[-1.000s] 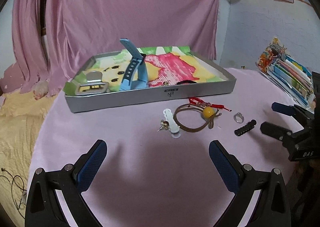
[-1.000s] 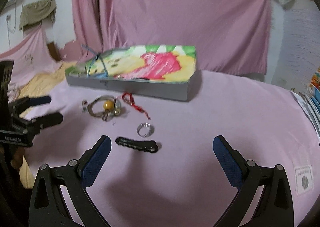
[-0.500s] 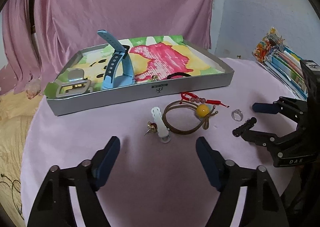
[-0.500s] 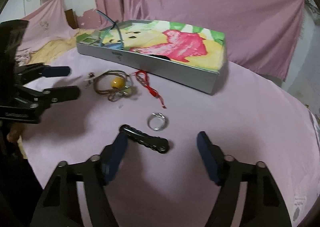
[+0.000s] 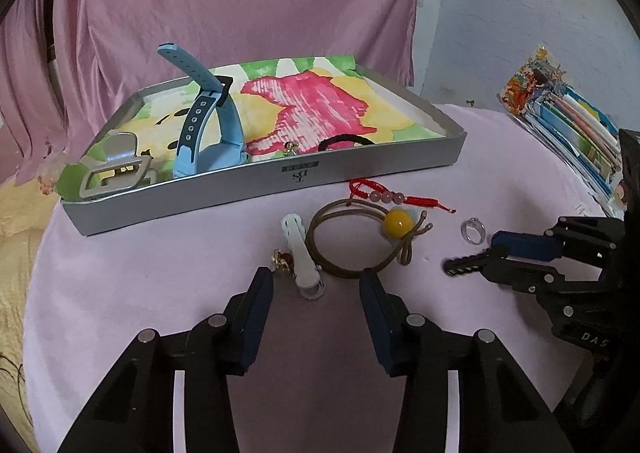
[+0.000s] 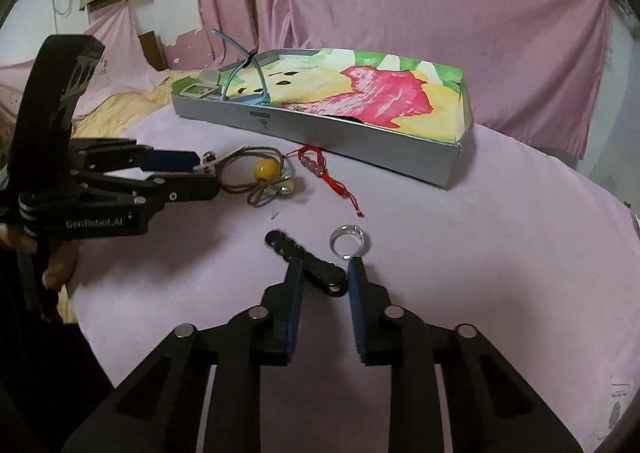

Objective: Organize jewelry
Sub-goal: 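Grasp the black beaded bracelet with the right tool while the left tool grasps the white clip, then carry the bracelet and clip into the Pooh tray and open both tools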

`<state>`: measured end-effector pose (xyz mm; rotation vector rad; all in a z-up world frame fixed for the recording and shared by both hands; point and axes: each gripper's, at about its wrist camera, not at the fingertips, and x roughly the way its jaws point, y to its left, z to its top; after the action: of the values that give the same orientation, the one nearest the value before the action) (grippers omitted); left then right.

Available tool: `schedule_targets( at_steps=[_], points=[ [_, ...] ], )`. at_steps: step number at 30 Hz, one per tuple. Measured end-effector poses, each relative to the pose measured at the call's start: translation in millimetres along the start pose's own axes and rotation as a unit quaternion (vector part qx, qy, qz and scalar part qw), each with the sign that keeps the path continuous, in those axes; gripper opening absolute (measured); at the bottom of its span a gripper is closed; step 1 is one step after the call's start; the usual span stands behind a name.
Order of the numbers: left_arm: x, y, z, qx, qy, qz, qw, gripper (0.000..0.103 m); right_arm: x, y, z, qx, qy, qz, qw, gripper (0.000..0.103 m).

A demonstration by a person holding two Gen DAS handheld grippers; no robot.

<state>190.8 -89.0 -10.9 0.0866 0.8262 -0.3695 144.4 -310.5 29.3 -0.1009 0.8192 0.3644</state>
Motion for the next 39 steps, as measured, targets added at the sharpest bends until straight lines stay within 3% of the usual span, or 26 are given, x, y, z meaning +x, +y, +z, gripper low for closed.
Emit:
schedule_targets(
  at_steps=[9, 20, 27, 39],
  points=[
    [2.0, 6.2, 2.6, -0.02, -0.002, 0.004, 0.9998, 0.015, 12.2, 4.7, 10.7, 0.031, -0.005, 0.007, 0.999, 0.015],
    [-4.1, 5.2, -4.9, -0.019, -0.007, -0.009, 0.9998, 0.015, 8.4, 9.9, 5.0, 0.029, -0.008, 0.008, 1.0, 0.015],
    [-25.8, 3.2, -14.8, -0.013, -0.05, -0.035, 0.9981, 0.014, -1.8, 1.7, -1.7, 0.064, -0.032, -0.011, 0.997, 0.014],
    [-44.8, 9.2, -13.2, -0.025, -0.091, -0.029, 0.9952, 0.014, -22.4, -7.4, -0.5, 0.079, -0.063, -0.025, 0.995, 0.014]
  ],
)
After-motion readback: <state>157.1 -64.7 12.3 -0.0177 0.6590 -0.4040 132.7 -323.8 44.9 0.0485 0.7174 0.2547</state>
